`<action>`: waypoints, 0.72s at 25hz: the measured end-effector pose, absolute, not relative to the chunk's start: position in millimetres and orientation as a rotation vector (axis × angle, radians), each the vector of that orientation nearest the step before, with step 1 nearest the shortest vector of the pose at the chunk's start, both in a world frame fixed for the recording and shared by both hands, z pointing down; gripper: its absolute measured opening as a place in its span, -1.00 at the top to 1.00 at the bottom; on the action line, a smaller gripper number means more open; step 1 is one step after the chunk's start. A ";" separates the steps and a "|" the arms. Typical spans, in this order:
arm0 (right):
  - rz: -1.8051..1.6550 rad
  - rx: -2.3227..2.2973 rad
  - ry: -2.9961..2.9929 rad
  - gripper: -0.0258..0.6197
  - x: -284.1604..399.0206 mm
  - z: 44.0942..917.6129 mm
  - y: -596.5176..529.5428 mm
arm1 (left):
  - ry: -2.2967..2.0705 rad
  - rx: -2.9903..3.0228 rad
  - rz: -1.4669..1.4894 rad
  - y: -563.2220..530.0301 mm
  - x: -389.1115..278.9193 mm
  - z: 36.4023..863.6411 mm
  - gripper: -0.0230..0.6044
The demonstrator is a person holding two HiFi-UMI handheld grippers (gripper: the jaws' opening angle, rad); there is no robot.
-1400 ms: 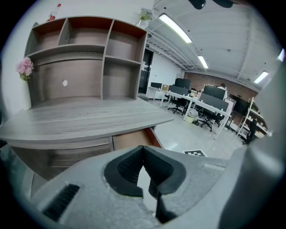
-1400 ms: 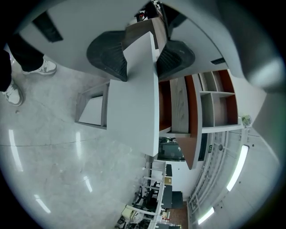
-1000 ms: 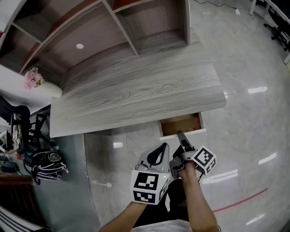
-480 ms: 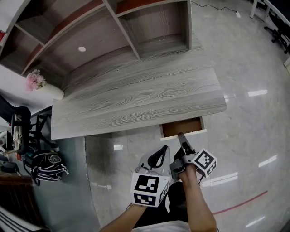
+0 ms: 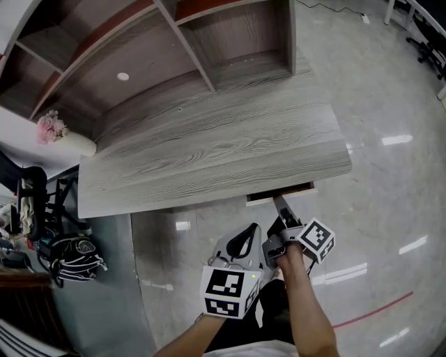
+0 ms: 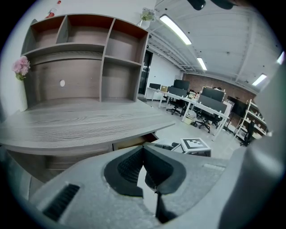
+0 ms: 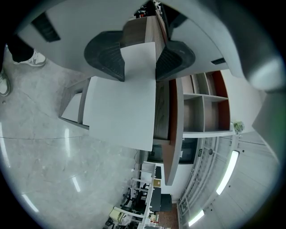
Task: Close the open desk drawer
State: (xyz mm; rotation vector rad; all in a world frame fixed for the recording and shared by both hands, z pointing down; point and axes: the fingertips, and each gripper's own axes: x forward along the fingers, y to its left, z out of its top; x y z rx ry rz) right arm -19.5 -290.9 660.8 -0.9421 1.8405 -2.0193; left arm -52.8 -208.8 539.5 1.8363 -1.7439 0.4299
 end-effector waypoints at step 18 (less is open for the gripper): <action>-2.017 -0.928 1.858 0.31 -40.4 662.8 -324.1 | -1.735 1.834 0.455 -230.9 -70.4 542.2 0.92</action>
